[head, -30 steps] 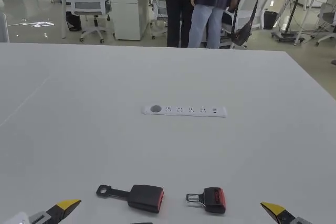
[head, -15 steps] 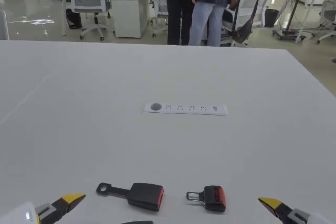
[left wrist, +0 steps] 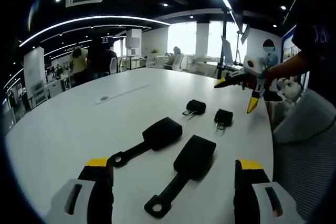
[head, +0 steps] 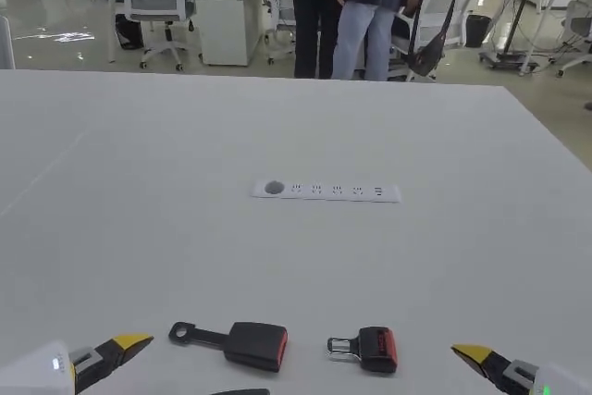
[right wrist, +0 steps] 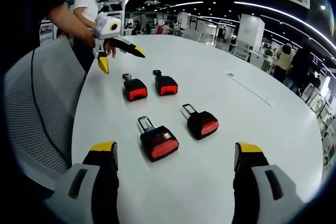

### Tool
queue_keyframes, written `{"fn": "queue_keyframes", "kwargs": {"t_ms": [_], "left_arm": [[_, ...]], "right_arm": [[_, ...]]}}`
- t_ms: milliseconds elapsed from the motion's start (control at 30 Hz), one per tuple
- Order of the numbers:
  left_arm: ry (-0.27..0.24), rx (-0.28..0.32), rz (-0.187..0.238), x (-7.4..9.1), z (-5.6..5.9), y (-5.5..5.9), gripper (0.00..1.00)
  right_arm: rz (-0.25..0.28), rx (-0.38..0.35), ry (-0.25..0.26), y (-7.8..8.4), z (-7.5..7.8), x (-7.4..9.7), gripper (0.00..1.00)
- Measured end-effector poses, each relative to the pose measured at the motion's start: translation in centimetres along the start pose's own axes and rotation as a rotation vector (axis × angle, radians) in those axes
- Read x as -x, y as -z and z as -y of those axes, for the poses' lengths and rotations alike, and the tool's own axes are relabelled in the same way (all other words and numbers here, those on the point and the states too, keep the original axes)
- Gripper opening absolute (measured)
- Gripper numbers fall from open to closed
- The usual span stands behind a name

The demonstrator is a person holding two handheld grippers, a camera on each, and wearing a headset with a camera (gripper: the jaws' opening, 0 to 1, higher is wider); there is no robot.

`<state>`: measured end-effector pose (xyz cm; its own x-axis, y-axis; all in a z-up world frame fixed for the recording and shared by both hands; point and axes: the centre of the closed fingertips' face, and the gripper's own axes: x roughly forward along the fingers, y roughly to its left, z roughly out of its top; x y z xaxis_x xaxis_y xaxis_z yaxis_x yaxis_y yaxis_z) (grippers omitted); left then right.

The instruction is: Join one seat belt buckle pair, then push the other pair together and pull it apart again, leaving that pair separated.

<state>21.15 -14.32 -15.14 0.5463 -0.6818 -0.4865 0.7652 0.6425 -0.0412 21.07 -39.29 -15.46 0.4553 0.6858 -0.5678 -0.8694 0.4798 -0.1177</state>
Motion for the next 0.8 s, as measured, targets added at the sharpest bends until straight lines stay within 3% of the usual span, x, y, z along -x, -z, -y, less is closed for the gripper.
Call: {"fn": "queue_keyframes", "kwargs": {"t_ms": [500, 667, 800], "left_arm": [[0.067, -0.044, -0.059, -1.3, -0.6, 0.1, 0.9], [0.101, -0.068, -0.089, -1.6, -0.3, 0.4, 0.86], [0.125, -0.082, -0.113, -2.5, 0.6, -0.1, 0.82]], "right_arm": [[-0.058, 0.051, -0.077, 0.5, 0.5, -0.4, 0.85], [-0.076, 0.076, -0.101, 0.6, 0.5, -0.6, 0.78], [-0.092, 0.107, -0.125, 0.7, 0.5, -0.8, 0.74]]}}
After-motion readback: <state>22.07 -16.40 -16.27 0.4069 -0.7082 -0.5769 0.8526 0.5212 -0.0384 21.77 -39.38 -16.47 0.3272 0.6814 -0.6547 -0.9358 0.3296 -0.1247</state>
